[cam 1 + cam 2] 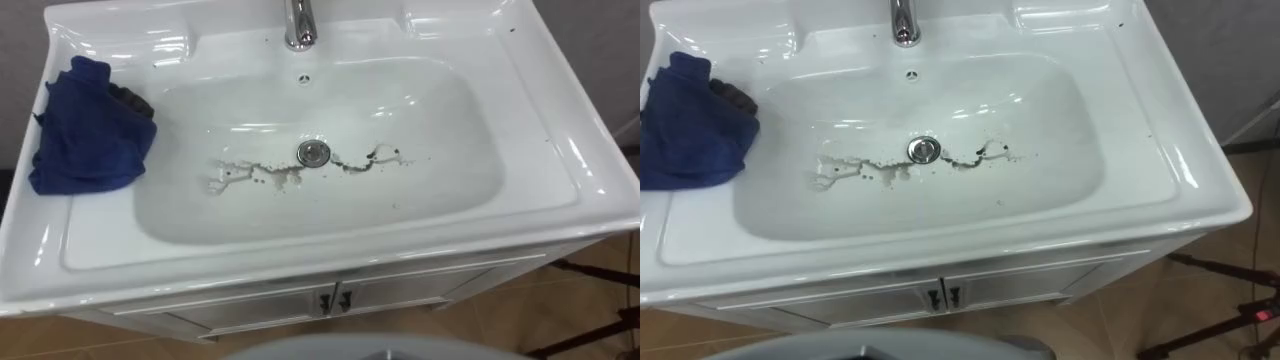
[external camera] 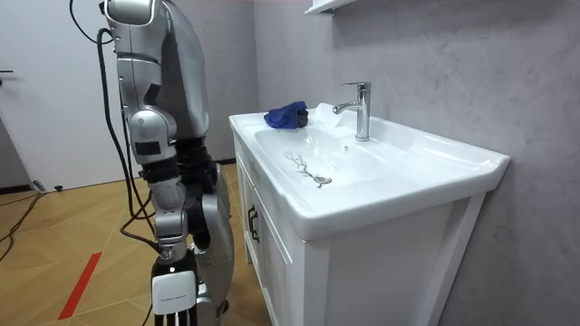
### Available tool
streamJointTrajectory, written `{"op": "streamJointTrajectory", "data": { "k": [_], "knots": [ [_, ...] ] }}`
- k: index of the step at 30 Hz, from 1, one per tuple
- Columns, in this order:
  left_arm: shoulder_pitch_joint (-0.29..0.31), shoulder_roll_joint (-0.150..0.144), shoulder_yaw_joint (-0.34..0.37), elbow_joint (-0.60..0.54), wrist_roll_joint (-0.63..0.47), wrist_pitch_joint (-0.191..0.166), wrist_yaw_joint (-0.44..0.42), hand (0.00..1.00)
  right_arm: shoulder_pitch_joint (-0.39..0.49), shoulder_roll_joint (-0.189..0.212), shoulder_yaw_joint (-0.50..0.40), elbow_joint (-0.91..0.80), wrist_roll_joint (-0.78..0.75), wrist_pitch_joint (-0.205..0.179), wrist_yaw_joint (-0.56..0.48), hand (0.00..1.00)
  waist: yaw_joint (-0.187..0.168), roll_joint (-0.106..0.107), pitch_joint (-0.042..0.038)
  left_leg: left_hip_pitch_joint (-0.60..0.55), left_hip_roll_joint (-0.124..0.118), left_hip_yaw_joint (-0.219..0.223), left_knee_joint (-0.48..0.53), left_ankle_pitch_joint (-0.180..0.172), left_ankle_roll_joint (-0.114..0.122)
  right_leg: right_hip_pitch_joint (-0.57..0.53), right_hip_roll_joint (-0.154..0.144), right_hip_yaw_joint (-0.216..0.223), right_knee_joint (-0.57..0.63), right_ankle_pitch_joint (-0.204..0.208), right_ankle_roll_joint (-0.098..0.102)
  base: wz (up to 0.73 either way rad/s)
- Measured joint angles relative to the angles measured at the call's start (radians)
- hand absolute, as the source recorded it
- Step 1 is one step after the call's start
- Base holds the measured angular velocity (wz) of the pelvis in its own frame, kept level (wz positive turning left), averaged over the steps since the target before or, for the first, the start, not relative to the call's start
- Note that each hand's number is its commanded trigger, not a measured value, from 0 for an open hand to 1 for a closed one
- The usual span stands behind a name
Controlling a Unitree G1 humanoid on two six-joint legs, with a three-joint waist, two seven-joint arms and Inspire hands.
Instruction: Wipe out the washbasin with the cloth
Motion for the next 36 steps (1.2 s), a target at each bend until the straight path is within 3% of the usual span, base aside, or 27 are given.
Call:
{"op": "streamJointTrajectory", "data": {
  "k": [8,17,24,29,36],
  "knots": [
    [-0.003,0.003,0.0,-0.007,0.01,0.02,-0.022,0.0,0.003,0.0,0.021,-0.008,-0.012,0.007,0.033,0.0,0.002,-0.006,-0.0015,0.0,0.0,-0.004,0.001,0.0,0.0,0.0,0.001,0.001,-0.001,0.0,0.0,0.0],
    [-0.008,0.003,-0.001,-0.008,0.006,0.016,-0.013,0.0,-0.012,-0.003,0.04,0.0,0.004,0.012,0.029,0.0,0.005,-0.007,-0.0006,0.001,0.001,-0.011,0.007,0.0,0.0,0.005,0.0,-0.001,0.0,0.0,-0.001,0.0],
    [-0.007,0.003,0.064,-0.009,-0.024,0.01,0.055,0.0,-0.023,-0.005,0.041,0.025,0.002,0.012,0.031,0.0,0.007,-0.004,0.0006,-0.001,0.0,-0.019,0.006,0.0,0.0,0.006,-0.001,-0.007,-0.001,0.001,-0.001,0.03],
    [-0.005,0.002,0.121,-0.008,-0.144,-0.007,0.116,0.0,-0.023,-0.005,0.039,0.027,0.003,0.013,0.032,0.0,0.015,-0.003,0.0002,-0.006,-0.001,-0.036,0.007,0.0,0.0,0.006,-0.003,-0.021,-0.003,0.001,-0.001,0.07],
    [0.006,0.004,0.243,-0.009,-0.36,-0.053,0.261,0.0,-0.025,-0.013,0.038,0.019,0.001,0.009,0.017,0.0,0.075,0.004,-0.0021,-0.011,-0.002,-0.05,0.009,0.0,0.0,0.006,-0.005,-0.037,0.0,0.001,-0.002,0.05]
  ]
}}
